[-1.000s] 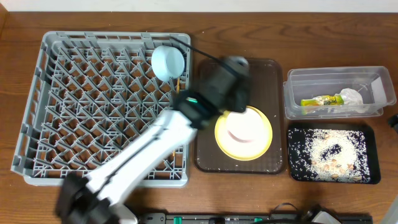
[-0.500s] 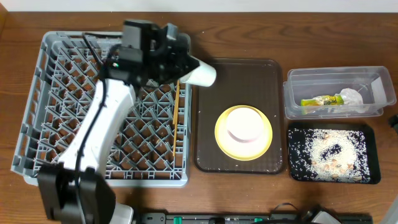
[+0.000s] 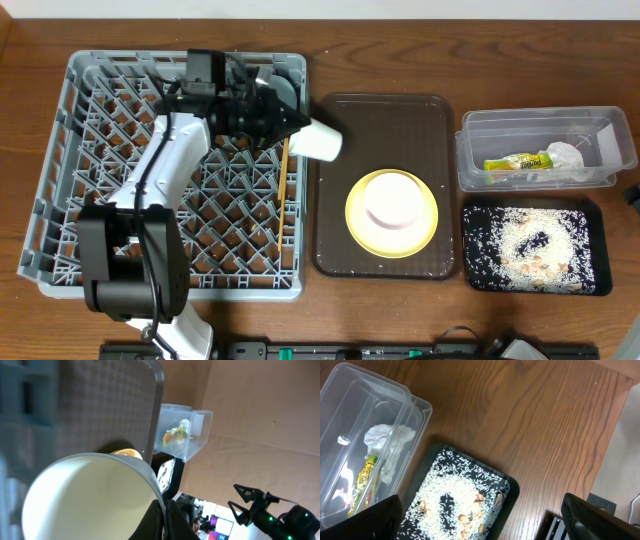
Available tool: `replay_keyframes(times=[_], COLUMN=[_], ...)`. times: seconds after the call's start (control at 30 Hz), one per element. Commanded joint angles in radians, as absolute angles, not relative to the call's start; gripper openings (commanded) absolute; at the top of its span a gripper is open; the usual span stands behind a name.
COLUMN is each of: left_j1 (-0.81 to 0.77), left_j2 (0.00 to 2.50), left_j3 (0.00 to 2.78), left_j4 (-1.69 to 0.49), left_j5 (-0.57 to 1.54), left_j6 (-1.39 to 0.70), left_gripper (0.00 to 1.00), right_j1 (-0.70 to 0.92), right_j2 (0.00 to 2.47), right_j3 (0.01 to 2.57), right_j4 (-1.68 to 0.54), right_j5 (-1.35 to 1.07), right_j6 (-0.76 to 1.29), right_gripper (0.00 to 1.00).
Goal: Sort waste into correct bins and load items into the dishwasher rack
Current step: 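Lift the white cup and carry it left into the dish rack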
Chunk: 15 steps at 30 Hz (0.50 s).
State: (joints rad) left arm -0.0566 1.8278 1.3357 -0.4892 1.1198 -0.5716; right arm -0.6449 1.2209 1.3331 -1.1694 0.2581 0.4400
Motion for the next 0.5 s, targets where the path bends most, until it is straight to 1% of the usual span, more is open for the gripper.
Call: replay_keyframes(times=[0.0, 0.27, 0.47], left_j1=[-0.028, -0.016, 0.012], left_j2=[1.829, 1.83, 1.83], left_j3=[1.31, 1.224, 1.215], left_j4=[-0.488, -0.448, -0.435], left_j5=[1.129, 1.002, 0.927], left_j6=[-0.543, -0.525, -0.525], left_gripper=[0.06, 0.06, 0.06], right_j1=[-0.656, -0.656, -0.656], right_j2=[1.217, 1.217, 1.217], right_j3=[1.336, 1.336, 1.336], right_j4=[-1.171, -1.171, -1.171], right_j5=[0.261, 0.261, 0.261], right_j6=[0.44, 0.44, 0.44], right_gripper=[0.99, 0.99, 0.99])
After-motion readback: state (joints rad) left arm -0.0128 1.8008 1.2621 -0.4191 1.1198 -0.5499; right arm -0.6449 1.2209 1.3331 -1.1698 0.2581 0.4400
